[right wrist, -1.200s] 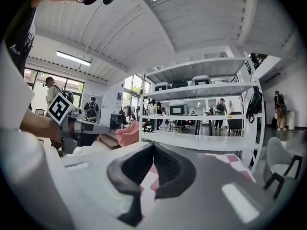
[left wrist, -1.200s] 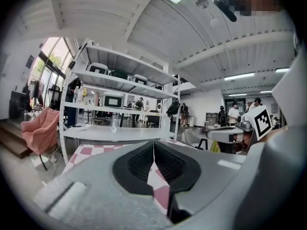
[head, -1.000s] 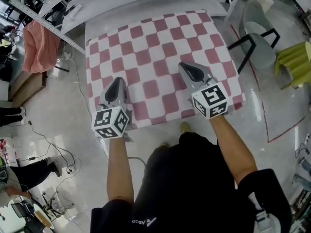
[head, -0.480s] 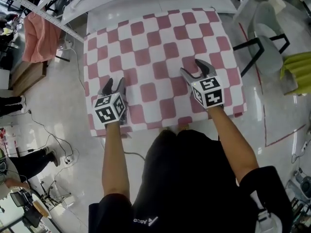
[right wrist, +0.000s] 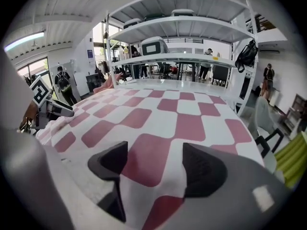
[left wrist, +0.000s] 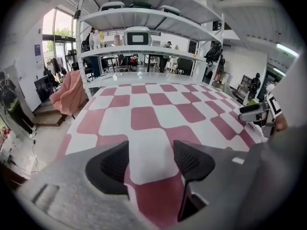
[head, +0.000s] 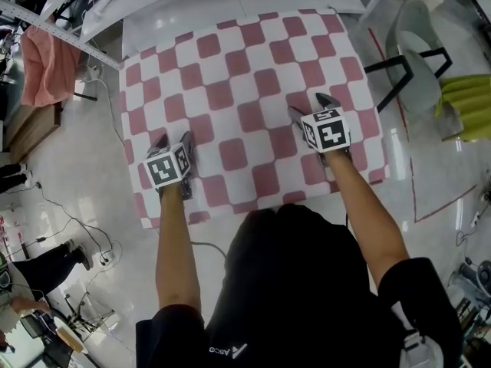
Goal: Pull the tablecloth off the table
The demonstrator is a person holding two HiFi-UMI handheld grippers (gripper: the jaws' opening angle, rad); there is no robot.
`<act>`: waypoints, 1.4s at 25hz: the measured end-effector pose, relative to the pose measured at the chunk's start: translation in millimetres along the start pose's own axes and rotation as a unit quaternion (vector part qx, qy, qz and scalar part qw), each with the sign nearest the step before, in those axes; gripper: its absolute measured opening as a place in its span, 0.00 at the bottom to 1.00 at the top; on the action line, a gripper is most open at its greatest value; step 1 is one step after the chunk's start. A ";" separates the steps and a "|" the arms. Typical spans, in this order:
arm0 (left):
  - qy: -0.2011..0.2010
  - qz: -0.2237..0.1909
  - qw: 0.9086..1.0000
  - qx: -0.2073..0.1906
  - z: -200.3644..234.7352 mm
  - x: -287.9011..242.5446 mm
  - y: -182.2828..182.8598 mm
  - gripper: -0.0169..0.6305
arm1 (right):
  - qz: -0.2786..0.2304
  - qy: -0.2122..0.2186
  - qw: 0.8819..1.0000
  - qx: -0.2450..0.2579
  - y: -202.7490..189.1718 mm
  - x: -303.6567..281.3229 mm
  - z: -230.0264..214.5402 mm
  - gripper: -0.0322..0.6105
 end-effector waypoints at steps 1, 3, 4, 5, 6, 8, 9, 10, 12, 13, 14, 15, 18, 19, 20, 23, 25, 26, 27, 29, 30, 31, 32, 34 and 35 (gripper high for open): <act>-0.001 0.009 1.000 0.002 0.7 -4.1 -3.4 0.45 | 0.009 -0.005 1.000 -0.001 -2.1 -3.0 -2.0 0.59; -0.003 0.026 1.000 0.005 1.3 -10.7 -9.3 0.45 | 0.024 -0.012 1.000 -0.004 -5.9 -7.2 -4.2 0.60; -0.004 0.033 0.999 0.006 1.6 -12.9 -11.4 0.45 | 0.028 -0.012 1.000 -0.007 -6.5 -8.7 -4.1 0.60; -0.006 0.039 0.999 0.008 2.0 -14.4 -12.7 0.46 | 0.031 -0.010 0.999 -0.010 -6.5 -9.5 -3.6 0.60; -0.009 0.043 0.999 0.012 2.7 -15.3 -13.3 0.46 | 0.033 -0.009 0.999 -0.012 -6.2 -9.7 -3.3 0.60; -0.014 0.050 0.999 0.016 3.9 -15.6 -13.1 0.46 | 0.035 -0.010 0.999 -0.013 -6.4 -9.4 -3.2 0.60; -0.015 0.052 0.998 0.015 3.8 -15.7 -12.4 0.46 | 0.033 -0.008 0.999 -0.011 -6.6 -9.5 -2.9 0.59; -0.016 0.054 0.998 0.011 2.8 -16.1 -11.7 0.45 | 0.030 -0.006 0.999 -0.009 -6.5 -9.8 -2.0 0.58; -0.019 0.055 0.998 -0.001 -1.0 -17.1 -10.4 0.40 | 0.027 -0.003 1.000 -0.004 -5.7 -10.8 1.9 0.51; -0.021 0.056 0.998 -0.006 -2.8 -17.7 -10.0 0.36 | 0.026 -0.002 1.000 -0.003 -5.1 -11.4 4.8 0.48; -0.024 0.056 0.998 -0.011 -4.3 -18.0 -9.5 0.34 | 0.026 -0.001 1.000 -0.002 -4.4 -11.9 7.9 0.43; -0.027 0.057 0.998 -0.015 -5.8 -18.1 -9.1 0.31 | 0.026 -0.001 1.000 -0.001 -3.9 -12.1 10.9 0.39; -0.035 0.059 0.997 -0.032 -10.3 -17.1 -9.0 0.24 | 0.023 -0.001 1.000 0.001 -4.1 -10.6 18.5 0.28; -0.035 0.059 0.997 -0.038 -10.8 -17.2 -9.2 0.20 | 0.022 -0.002 1.000 0.002 -4.2 -10.7 20.9 0.24; -0.034 0.058 0.997 -0.045 -10.5 -17.7 -9.4 0.16 | 0.021 -0.002 1.000 0.003 -4.4 -11.5 23.3 0.21; -0.028 0.052 0.996 -0.064 -9.4 -18.2 -6.8 0.04 | 0.024 -0.003 1.000 0.004 -4.6 -15.1 29.8 0.10; -0.031 0.050 0.995 -0.075 -12.9 -17.8 -4.7 0.04 | 0.027 0.000 1.000 0.003 -3.4 -16.5 33.4 0.06; -0.032 0.049 0.995 -0.081 -15.7 -17.8 -4.1 0.04 | 0.028 0.002 1.000 0.001 -2.7 -16.4 34.9 0.06; -0.034 0.046 0.995 -0.087 -18.9 -17.2 -3.8 0.04 | 0.029 0.005 1.000 -0.001 -2.3 -15.7 36.7 0.06; -0.040 0.039 0.994 -0.090 -24.9 -14.0 -5.2 0.04 | 0.028 0.010 1.000 -0.007 -3.1 -12.4 43.1 0.06; -0.045 0.035 0.994 -0.088 -26.6 -11.7 -6.7 0.04 | 0.026 0.013 1.000 -0.010 -4.2 -10.6 48.2 0.05; -0.051 0.030 0.995 -0.085 -27.6 -9.4 -9.0 0.04 | 0.023 0.017 1.000 -0.013 -5.6 -9.1 54.7 0.05; -0.060 0.025 0.995 -0.079 -28.1 -7.0 -11.6 0.04 | 0.020 0.022 0.999 -0.016 -7.2 -7.6 62.1 0.05; -0.080 0.012 0.995 -0.063 -28.3 -0.5 -15.7 0.04 | 0.012 0.030 0.999 -0.017 -10.4 -3.4 78.4 0.05; -0.089 0.002 0.995 -0.054 -27.9 4.4 -16.1 0.04 | 0.008 0.035 0.999 -0.018 -11.3 -0.2 87.0 0.05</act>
Point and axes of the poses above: the fingertips, and each gripper's own axes: x backward along the fingers, z to its left, y out of its top, the point moved 1 cm from there along x, backward along the fingers, and after that the axes turned 1 degree about -z, right-handed, at the moved point
